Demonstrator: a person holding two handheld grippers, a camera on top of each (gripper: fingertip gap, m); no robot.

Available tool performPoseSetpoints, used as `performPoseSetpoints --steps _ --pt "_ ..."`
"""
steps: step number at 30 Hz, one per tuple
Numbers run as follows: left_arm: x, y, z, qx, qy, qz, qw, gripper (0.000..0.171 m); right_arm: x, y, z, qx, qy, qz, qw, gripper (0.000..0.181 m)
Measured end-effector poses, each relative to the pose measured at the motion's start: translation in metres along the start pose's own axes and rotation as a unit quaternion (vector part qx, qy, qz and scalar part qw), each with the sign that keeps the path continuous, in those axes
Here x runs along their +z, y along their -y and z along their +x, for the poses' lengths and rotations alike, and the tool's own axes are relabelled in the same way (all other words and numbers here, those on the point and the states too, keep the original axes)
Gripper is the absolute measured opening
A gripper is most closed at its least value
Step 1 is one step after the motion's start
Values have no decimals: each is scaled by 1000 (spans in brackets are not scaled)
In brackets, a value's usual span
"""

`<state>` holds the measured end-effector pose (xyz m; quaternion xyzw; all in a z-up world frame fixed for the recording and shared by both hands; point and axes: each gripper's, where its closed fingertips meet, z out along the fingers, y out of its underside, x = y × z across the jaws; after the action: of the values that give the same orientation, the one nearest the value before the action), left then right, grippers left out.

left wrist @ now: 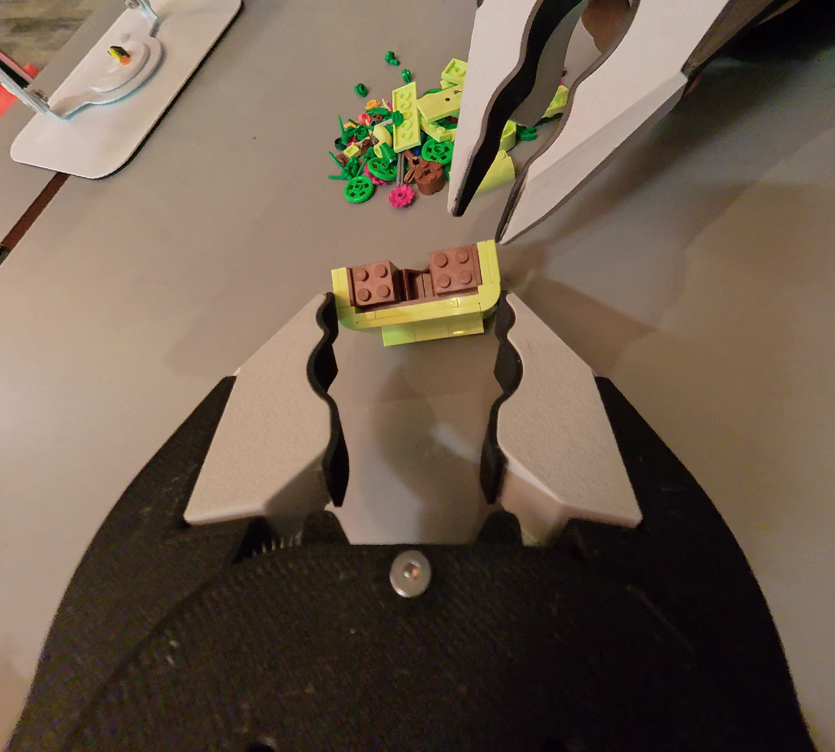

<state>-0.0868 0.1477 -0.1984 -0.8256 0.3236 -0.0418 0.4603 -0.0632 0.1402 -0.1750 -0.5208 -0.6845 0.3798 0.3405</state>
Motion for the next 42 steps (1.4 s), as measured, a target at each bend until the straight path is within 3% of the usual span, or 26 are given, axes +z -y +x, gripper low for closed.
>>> performPoseSetpoints --steps 14,19,24,37,42 --pt "-7 -9 1 -1 -26 -11 1000 69 -1 0 1 -3 -3 -1 1000 16" --pt "-5 -14 20 44 -66 -25 997 67 -1 2 2 10 -3 4 1000 15" --pt "-5 -8 39 89 -91 -7 992 67 -1 1 1 38 16 7 999 23" --pt "-7 0 45 121 -91 20 988 66 4 -7 -9 88 66 -12 994 40" --pt "-8 7 49 116 -96 38 988 65 6 -13 -9 101 69 -27 992 29"
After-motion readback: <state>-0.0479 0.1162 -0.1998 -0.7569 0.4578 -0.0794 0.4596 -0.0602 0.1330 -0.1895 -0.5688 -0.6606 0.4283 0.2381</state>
